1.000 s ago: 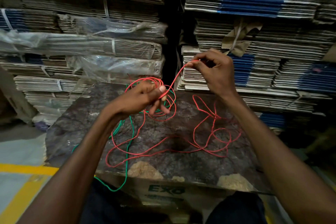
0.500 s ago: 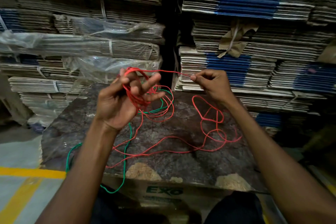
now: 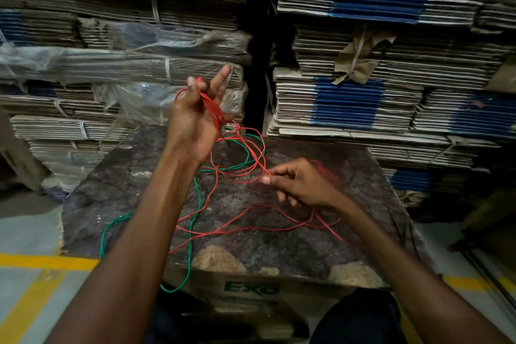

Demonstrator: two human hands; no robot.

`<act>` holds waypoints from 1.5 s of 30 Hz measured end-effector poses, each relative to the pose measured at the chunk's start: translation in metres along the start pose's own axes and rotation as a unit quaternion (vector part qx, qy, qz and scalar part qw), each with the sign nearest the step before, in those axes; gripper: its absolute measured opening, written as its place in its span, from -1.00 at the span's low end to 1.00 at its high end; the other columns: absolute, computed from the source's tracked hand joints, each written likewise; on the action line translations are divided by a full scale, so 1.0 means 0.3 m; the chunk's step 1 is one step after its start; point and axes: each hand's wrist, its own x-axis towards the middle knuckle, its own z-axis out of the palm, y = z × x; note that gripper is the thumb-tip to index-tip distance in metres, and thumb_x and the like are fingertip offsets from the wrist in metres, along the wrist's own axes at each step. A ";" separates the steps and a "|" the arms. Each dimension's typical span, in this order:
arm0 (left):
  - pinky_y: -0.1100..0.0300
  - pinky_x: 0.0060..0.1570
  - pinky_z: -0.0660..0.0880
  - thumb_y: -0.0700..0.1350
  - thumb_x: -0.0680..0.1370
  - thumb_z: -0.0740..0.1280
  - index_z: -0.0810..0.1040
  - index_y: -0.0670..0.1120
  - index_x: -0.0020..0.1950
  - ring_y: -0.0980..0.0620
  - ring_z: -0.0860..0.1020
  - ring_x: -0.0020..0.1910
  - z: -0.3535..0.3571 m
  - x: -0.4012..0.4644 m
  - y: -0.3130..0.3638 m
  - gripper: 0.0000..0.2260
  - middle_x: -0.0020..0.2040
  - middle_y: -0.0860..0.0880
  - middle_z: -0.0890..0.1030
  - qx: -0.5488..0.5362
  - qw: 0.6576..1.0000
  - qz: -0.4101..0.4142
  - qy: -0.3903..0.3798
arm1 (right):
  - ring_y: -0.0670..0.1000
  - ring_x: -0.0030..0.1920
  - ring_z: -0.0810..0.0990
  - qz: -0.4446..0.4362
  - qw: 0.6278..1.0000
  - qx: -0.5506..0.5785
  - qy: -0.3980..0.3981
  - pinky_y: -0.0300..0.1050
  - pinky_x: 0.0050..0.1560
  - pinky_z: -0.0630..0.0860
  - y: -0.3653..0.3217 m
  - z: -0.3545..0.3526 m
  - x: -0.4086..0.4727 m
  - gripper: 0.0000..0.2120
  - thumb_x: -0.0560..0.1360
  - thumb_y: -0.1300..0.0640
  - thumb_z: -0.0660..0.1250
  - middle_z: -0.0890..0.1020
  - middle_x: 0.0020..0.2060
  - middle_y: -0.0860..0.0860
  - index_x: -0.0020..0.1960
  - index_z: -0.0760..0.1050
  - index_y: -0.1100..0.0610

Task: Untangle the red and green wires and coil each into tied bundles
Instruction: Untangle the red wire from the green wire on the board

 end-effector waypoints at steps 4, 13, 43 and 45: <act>0.08 0.02 0.52 -0.06 0.65 0.12 0.50 -0.23 -0.14 -0.10 0.50 0.28 0.014 0.009 -0.048 -0.69 0.14 -0.41 0.54 0.295 0.954 0.036 0.050 | -0.14 -0.57 0.39 0.008 1.000 -0.005 -0.025 -0.29 -0.53 0.29 -0.025 -0.018 -0.039 -0.87 0.60 0.16 0.29 0.53 -0.49 -0.04 0.07 0.56 0.18; 0.20 0.04 0.43 -0.04 0.67 0.07 0.45 -0.09 -0.13 0.00 0.56 0.14 -0.012 -0.030 -0.139 -0.74 0.19 -0.21 0.60 0.691 0.715 0.021 -0.103 | -0.19 -0.45 0.53 -0.071 0.973 -0.212 0.056 -0.16 -0.33 0.46 -0.137 -0.116 -0.073 -0.89 0.55 0.10 0.35 0.64 -0.43 -0.05 -0.11 0.62 0.06; -0.37 0.35 -0.02 -0.11 0.66 0.12 0.50 -0.19 -0.09 -0.25 0.54 0.21 0.011 -0.174 -0.044 -0.75 -0.32 -0.15 0.59 -0.126 0.933 -0.212 -0.262 | -0.22 -0.53 0.40 -0.130 0.944 0.075 0.293 -0.41 -0.45 0.28 -0.151 -0.222 0.107 -0.83 0.44 0.23 0.47 0.54 -0.57 -0.13 -0.31 0.57 0.16; -0.42 0.33 -0.17 -0.16 0.66 0.08 0.49 -0.25 -0.04 -0.34 0.37 0.38 0.005 -0.176 -0.046 -0.75 -0.08 -0.29 0.62 -0.168 0.932 -0.193 -0.256 | -0.22 -0.56 0.39 -0.102 0.951 0.101 0.276 -0.42 -0.50 0.26 -0.128 -0.208 0.110 -0.86 0.45 0.24 0.47 0.54 -0.57 -0.10 -0.27 0.58 0.20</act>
